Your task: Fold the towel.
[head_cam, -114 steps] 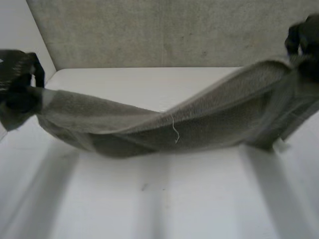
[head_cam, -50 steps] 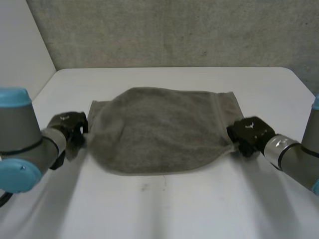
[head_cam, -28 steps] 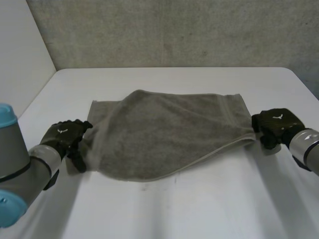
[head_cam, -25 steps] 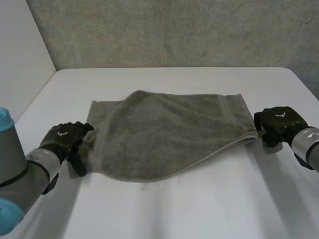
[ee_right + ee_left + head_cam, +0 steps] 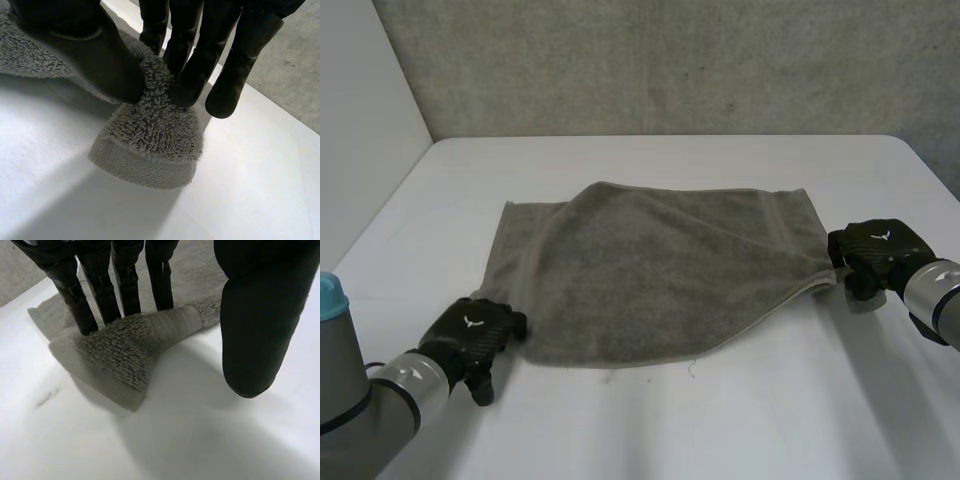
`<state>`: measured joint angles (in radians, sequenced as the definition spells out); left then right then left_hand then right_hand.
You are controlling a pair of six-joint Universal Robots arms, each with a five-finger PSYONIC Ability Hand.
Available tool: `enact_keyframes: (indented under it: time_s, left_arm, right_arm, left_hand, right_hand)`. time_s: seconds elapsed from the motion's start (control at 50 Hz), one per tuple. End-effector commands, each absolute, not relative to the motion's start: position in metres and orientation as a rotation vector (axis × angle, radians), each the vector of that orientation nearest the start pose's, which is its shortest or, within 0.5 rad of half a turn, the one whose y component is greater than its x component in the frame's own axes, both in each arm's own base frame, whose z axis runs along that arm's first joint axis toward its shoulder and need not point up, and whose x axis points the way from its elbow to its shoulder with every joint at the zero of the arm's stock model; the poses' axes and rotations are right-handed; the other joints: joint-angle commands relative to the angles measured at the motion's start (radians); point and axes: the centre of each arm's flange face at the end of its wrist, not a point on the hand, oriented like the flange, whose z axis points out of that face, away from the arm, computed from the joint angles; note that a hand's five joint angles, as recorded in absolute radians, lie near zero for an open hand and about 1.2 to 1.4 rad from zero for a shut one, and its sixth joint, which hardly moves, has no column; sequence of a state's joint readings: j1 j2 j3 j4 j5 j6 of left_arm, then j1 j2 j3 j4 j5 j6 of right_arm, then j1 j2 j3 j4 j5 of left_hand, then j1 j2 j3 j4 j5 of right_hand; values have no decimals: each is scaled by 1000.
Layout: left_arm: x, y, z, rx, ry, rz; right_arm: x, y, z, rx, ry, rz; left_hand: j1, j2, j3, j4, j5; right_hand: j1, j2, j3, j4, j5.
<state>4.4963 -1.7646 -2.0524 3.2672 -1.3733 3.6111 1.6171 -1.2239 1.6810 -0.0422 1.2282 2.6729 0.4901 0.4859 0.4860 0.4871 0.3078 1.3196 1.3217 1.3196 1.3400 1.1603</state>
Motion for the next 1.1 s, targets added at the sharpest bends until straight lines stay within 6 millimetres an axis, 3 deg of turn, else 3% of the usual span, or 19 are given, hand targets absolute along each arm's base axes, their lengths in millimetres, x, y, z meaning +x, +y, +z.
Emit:
enact_keyframes:
  time_s: [0.02, 0.22, 0.26, 0.36, 0.56, 0.7, 0.84, 0.96, 1.1]
  left_arm:
    - [-199, -224, 132, 1043, 2531, -1604]
    - [-198, -221, 147, 1030, 2494, -1653]
    - [-196, -213, 159, 1019, 2482, -1676]
    - [-194, -198, 166, 1004, 2537, -1642]
    - [-191, -194, 155, 1004, 2607, -1538]
    - [-194, -212, 144, 1005, 2630, -1497]
    - [-196, -250, 136, 936, 2590, -1487]
    - [-199, -273, 138, 897, 2540, -1521]
    - [-205, -285, 140, 904, 2517, -1556]
  right_arm:
    - [177, -311, 172, -932, 2393, -1713]
    - [177, -311, 171, -933, 2393, -1716]
    - [177, -311, 171, -935, 2394, -1719]
    - [177, -312, 168, -933, 2401, -1707]
    - [177, -311, 166, -936, 2404, -1699]
    - [178, -311, 163, -940, 2408, -1686]
    - [178, -311, 162, -946, 2409, -1686]
    - [178, -309, 160, -977, 2411, -1682]
    - [179, -308, 157, -995, 2417, -1668]
  left_hand:
    - [49, 53, 53, 52, 57]
    - [58, 62, 62, 61, 66]
    - [140, 144, 144, 143, 148]
    - [307, 311, 311, 310, 315]
    - [334, 338, 338, 337, 342]
    - [246, 250, 250, 249, 254]
    - [35, 39, 39, 38, 43]
    - [32, 36, 36, 35, 39]
    - [38, 42, 42, 41, 45]
  right_hand:
    - [77, 75, 77, 56, 61]
    - [77, 75, 77, 56, 61]
    - [77, 75, 77, 56, 61]
    - [77, 75, 77, 56, 61]
    - [77, 75, 77, 56, 61]
    - [77, 75, 77, 56, 61]
    - [77, 75, 77, 56, 61]
    - [77, 75, 77, 56, 61]
    - [77, 75, 77, 56, 61]
